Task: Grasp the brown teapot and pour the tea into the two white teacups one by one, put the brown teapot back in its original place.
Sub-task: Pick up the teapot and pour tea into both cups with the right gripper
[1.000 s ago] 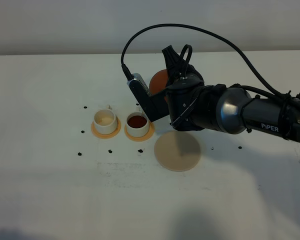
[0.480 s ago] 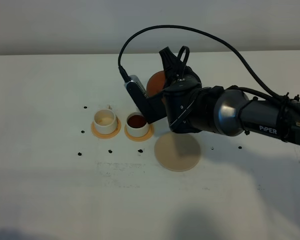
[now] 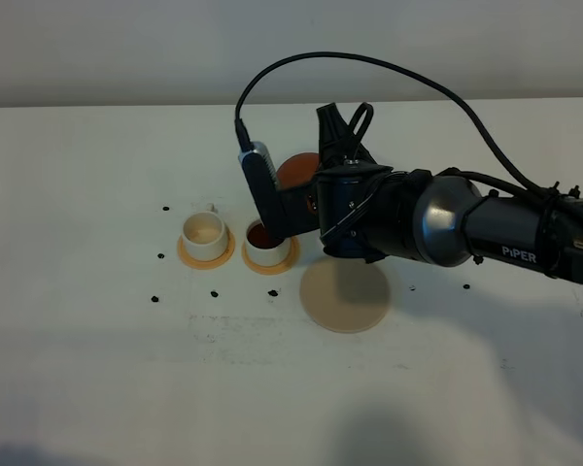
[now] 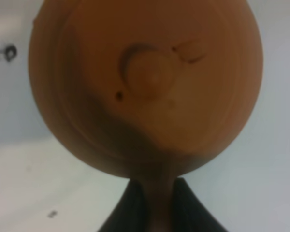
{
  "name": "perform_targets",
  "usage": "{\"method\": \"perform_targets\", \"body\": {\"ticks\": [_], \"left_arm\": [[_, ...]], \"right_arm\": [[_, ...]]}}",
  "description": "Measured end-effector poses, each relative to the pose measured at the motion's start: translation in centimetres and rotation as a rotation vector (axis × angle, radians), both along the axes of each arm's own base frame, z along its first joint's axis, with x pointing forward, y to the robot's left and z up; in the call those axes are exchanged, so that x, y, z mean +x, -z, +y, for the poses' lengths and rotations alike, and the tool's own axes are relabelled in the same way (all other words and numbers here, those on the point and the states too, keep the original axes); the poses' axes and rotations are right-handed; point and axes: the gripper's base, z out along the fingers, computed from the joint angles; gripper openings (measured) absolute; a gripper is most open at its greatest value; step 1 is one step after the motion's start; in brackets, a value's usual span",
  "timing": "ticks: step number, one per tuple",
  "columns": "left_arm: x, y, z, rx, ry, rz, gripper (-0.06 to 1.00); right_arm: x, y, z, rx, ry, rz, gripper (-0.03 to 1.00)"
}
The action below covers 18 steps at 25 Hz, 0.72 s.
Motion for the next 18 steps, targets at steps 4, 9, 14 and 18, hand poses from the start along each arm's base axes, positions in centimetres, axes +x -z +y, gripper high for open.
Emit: {"method": "perform_targets", "body": {"ticks": [4,9,14,18], "left_arm": [[0.0,0.0,0.0,0.000,0.000,0.000,0.59],[0.0,0.0,0.0,0.000,0.000,0.000,0.59],[0.0,0.0,0.0,0.000,0.000,0.000,0.59],[0.0,0.0,0.0,0.000,0.000,0.000,0.59]], "right_arm": [[0.3,-0.1,-0.3,0.149,0.137,0.051,0.08],[1.3,-1.6,-0.6,0.354,0.362,0.130,0.08],[1.7,-2.3,-1.1,0.500,0.561,0.253,0.08],[1.7,-1.7,-1.7,0.599,0.696,0.384,0.08]]}}
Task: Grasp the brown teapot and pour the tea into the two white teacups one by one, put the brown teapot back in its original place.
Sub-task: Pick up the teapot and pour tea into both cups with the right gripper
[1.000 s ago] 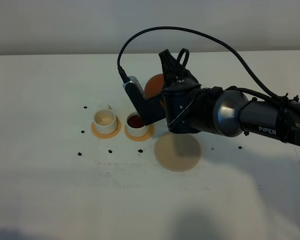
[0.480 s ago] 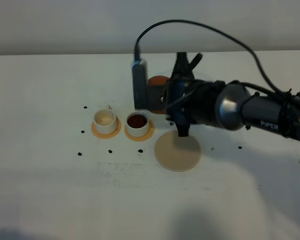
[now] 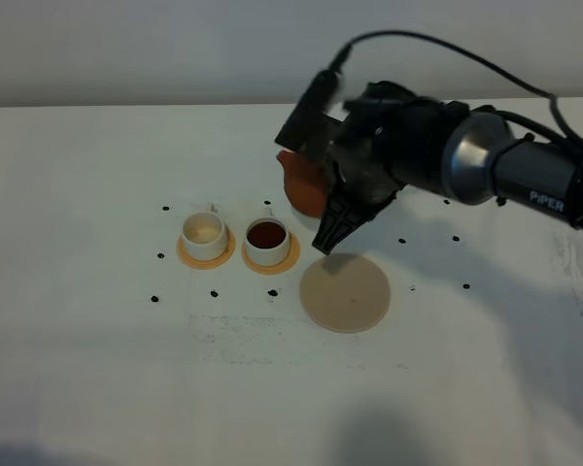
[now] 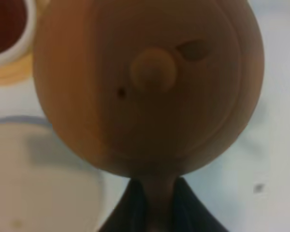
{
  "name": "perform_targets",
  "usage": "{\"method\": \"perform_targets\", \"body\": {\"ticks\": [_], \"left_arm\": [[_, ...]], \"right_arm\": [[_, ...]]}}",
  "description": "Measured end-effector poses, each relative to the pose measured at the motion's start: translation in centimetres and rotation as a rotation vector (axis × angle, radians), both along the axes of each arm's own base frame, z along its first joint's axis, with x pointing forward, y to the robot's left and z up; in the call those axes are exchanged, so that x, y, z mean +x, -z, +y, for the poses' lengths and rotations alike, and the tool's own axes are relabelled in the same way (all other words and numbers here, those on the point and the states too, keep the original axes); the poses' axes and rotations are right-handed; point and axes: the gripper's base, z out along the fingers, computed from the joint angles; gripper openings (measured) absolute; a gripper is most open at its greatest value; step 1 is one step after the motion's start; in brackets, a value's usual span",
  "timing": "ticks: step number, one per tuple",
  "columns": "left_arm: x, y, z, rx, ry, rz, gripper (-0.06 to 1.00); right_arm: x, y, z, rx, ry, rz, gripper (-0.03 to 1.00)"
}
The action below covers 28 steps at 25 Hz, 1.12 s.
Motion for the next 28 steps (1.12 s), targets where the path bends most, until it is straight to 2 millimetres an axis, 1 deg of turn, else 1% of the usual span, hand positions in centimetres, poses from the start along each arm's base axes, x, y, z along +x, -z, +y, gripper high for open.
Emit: {"method": "perform_targets", "body": {"ticks": [5,11,13,19,22,23,28], "left_arm": [[0.0,0.0,0.0,0.000,0.000,0.000,0.59],[0.0,0.0,0.0,0.000,0.000,0.000,0.59],[0.0,0.0,0.0,0.000,0.000,0.000,0.59],[0.0,0.0,0.0,0.000,0.000,0.000,0.59],[0.0,0.0,0.0,0.000,0.000,0.000,0.59],[0.0,0.0,0.0,0.000,0.000,0.000,0.59],[0.0,0.0,0.0,0.000,0.000,0.000,0.59]], "right_arm": [[0.4,0.3,-0.6,0.098,0.083,0.074,0.08],[1.1,0.2,-0.9,0.155,0.111,0.066,0.08],[1.4,0.6,-1.0,0.166,0.119,0.069,0.08],[2.3,3.9,-1.5,0.134,0.161,0.134,0.08],[2.4,5.0,-1.5,0.131,0.173,0.159,0.08],[2.4,5.3,-1.4,0.134,0.176,0.165,0.08],[2.5,5.3,-1.3,0.151,0.174,0.159,0.08]]}}
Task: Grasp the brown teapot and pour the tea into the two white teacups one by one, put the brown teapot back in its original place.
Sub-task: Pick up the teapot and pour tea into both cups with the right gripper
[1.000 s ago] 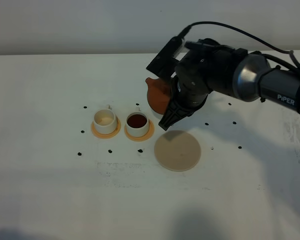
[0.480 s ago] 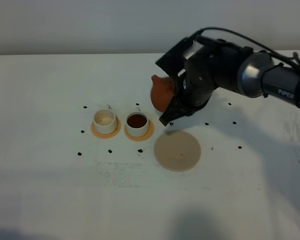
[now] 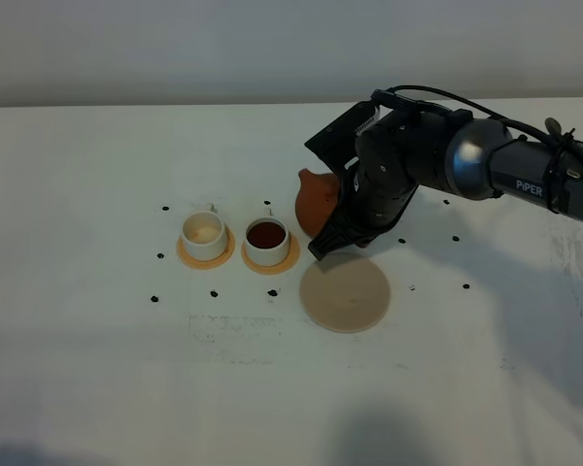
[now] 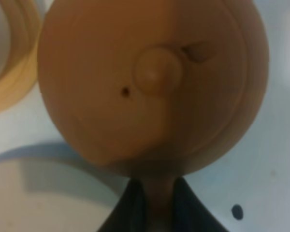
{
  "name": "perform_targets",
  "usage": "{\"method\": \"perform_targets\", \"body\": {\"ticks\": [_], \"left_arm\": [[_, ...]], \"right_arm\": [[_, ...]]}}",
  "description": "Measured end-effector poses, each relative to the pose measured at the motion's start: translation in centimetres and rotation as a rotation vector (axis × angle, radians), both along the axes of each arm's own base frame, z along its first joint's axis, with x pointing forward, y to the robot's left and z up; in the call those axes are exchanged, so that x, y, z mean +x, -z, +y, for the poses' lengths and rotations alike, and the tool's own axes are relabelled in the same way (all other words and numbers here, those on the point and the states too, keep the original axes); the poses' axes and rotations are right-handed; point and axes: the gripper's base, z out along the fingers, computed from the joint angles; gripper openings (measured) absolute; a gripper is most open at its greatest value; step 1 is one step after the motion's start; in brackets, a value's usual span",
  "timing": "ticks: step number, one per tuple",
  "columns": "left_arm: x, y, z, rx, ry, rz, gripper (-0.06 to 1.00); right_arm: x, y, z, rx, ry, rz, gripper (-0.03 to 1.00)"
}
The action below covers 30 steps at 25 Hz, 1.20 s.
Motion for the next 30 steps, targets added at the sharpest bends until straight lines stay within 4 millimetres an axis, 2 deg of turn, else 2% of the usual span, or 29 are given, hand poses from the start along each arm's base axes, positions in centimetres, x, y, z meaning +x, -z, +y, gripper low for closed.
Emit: {"method": "perform_targets", "body": {"ticks": [4,9,18,20,24,30], "left_arm": [[0.0,0.0,0.0,0.000,0.000,0.000,0.59],[0.0,0.0,0.0,0.000,0.000,0.000,0.59],[0.0,0.0,0.0,0.000,0.000,0.000,0.59],[0.0,0.0,0.0,0.000,0.000,0.000,0.59],[0.0,0.0,0.0,0.000,0.000,0.000,0.59],[0.0,0.0,0.0,0.000,0.000,0.000,0.59]], "right_arm": [[0.0,-0.7,-0.2,-0.011,-0.007,-0.015,0.08],[-0.3,-3.6,-0.2,-0.061,-0.060,-0.095,0.08],[-1.0,-9.6,3.7,-0.122,-0.230,-0.300,0.08],[-1.5,-10.4,4.6,-0.141,-0.276,-0.344,0.08],[-2.4,-10.4,6.0,-0.201,-0.363,-0.404,0.08],[-2.2,-8.3,7.0,-0.314,-0.440,-0.441,0.08]]}}
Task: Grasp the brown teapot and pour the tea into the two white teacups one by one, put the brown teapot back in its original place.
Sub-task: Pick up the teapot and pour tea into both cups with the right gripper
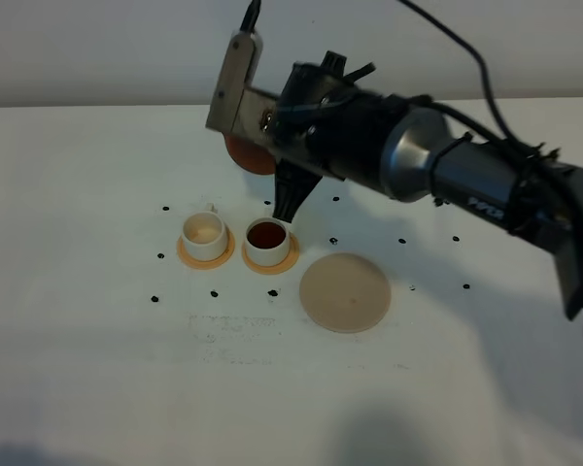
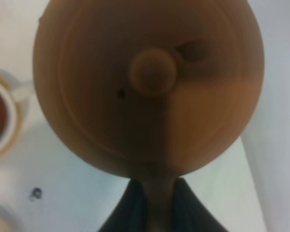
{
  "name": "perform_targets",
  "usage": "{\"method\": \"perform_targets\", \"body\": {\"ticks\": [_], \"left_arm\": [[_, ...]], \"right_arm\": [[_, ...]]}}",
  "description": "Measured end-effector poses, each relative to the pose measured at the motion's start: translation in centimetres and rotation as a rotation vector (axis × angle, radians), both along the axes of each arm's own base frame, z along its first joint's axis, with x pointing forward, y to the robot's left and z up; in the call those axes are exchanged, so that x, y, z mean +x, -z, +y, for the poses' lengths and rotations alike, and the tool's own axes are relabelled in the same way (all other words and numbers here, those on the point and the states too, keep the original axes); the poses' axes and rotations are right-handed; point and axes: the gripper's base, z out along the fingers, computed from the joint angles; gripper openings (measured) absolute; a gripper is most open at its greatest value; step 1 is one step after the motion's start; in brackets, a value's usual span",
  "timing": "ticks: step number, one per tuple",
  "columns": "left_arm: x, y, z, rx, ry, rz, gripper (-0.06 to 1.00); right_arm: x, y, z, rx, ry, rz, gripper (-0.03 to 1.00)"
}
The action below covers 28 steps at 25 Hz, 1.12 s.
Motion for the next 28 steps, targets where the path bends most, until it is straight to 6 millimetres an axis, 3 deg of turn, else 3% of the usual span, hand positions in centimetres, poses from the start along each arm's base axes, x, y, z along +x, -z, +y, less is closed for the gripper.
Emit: {"method": "perform_targets", "body": {"ticks": [8,17,22,28], "left_arm": [[0.0,0.0,0.0,0.000,0.000,0.000,0.59],[0.0,0.0,0.0,0.000,0.000,0.000,0.59],[0.0,0.0,0.0,0.000,0.000,0.000,0.59],[0.0,0.0,0.0,0.000,0.000,0.000,0.59]], "right_arm": [[0.2,1.9,0.7,-0.162,-0.091,-0.085,0.08],[-2.2,4.4,1.9,-0.306,-0.272,-0.111,0.08],[-3.4,4.6,2.9,-0.296,-0.328,-0.126,0.08],[-3.2,4.1,3.2,-0.342,-0.373,-0.194,0.08]]}}
